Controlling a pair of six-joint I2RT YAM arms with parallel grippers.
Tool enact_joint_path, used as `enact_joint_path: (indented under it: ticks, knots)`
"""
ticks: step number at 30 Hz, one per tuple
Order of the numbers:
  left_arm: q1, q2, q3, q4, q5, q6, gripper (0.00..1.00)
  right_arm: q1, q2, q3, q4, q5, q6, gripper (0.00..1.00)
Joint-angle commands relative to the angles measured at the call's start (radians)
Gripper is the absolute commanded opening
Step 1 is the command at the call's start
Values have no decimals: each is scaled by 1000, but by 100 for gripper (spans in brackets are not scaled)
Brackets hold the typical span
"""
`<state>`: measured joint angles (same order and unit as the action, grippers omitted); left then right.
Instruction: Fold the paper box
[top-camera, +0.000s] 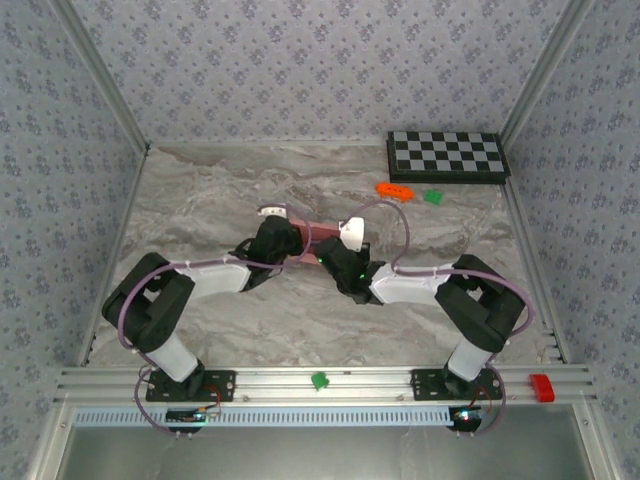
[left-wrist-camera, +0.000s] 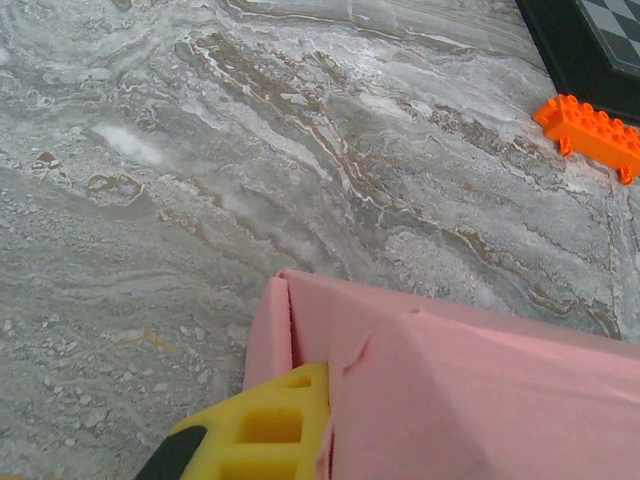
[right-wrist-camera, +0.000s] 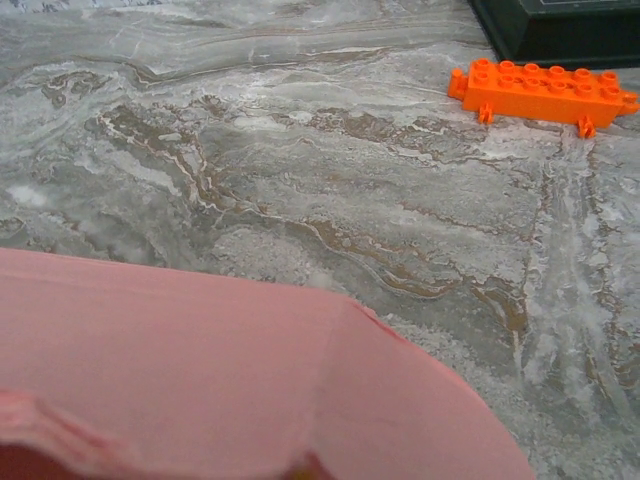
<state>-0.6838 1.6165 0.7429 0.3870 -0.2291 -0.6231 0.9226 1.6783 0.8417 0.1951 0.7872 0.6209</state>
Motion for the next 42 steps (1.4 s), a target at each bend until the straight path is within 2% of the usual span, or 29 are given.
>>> enact_joint_path:
  ticks: [1, 6, 15, 32, 38, 42]
  knots:
    - [-18, -21, -28, -43, 21, -16, 9, 25, 12, -4, -40, 44, -19, 3]
    - [-22, -41, -51, -40, 1, -19, 14, 44, 10, -1, -59, 77, -13, 8]
    - [-32, -59, -82, -39, -26, -27, 15, 68, 13, -5, -90, 96, 0, 10]
    - [-58, -53, -112, -54, -73, -46, 5, 99, 42, -8, -164, 96, 93, 2]
    - [-62, -68, -123, -56, -82, -47, 5, 106, 39, -3, -192, 111, 107, 2]
    - [-61, -86, -130, -66, -101, -41, 10, 107, 35, 5, -213, 117, 112, 2]
